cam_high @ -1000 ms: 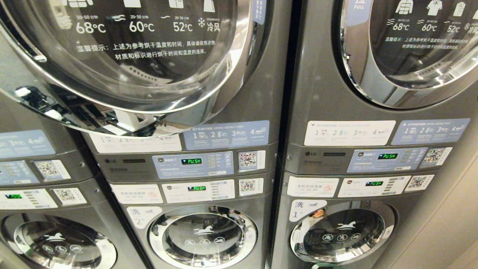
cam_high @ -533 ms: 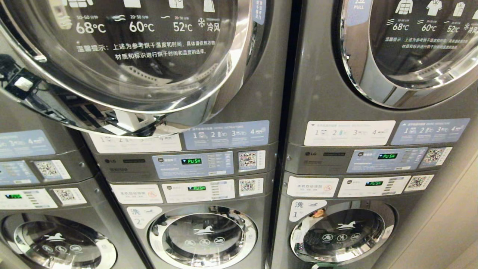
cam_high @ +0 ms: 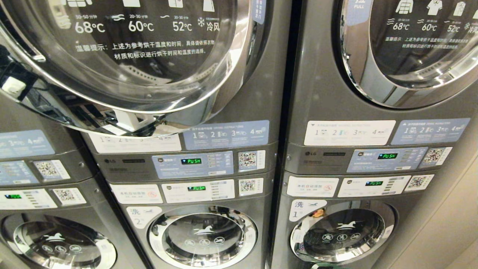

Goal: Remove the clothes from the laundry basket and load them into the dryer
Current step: Open the dryer

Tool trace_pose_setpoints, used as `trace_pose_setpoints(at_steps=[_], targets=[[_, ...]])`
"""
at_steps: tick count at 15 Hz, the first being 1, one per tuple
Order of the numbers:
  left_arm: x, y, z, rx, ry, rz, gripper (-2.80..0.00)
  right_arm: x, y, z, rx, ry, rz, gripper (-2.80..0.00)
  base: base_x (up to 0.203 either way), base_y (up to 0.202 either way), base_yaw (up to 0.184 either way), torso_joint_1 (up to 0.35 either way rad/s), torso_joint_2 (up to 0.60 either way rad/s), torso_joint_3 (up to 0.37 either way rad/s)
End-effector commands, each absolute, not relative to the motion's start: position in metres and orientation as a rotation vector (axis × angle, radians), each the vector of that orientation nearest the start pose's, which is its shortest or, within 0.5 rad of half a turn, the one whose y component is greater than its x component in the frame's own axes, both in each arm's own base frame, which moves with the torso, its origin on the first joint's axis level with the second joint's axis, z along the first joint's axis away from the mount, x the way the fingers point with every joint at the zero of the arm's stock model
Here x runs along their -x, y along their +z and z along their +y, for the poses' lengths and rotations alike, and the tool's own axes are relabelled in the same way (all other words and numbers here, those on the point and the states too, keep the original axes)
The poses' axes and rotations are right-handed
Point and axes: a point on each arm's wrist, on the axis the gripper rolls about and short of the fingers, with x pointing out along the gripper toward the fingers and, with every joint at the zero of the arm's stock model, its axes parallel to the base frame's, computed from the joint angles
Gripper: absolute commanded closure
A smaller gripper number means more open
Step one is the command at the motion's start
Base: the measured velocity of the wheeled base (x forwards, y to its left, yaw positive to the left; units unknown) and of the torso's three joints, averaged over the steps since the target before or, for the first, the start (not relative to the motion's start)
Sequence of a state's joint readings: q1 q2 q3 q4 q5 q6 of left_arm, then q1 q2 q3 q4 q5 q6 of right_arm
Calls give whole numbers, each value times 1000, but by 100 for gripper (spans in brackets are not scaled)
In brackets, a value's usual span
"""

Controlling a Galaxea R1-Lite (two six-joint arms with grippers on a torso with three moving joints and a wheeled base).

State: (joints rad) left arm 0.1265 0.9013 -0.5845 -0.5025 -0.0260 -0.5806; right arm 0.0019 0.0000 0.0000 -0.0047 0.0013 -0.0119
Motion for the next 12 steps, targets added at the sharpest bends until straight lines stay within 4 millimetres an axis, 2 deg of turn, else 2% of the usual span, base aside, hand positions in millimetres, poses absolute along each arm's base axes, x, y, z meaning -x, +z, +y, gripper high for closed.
trace_pose_setpoints(at_steps=[1,6,12], targets=[[-123,268,23,557,42,-188,0,23,75,0,12,5,-2,0,0,0,0,0,0,0],[-113,265,64,488,49,-194,0,23,75,0,14,5,0,0,0,0,0,0,0,0],[-149,265,92,482,-110,-223,0,23,75,0,14,5,2,0,0,0,0,0,0,0]])
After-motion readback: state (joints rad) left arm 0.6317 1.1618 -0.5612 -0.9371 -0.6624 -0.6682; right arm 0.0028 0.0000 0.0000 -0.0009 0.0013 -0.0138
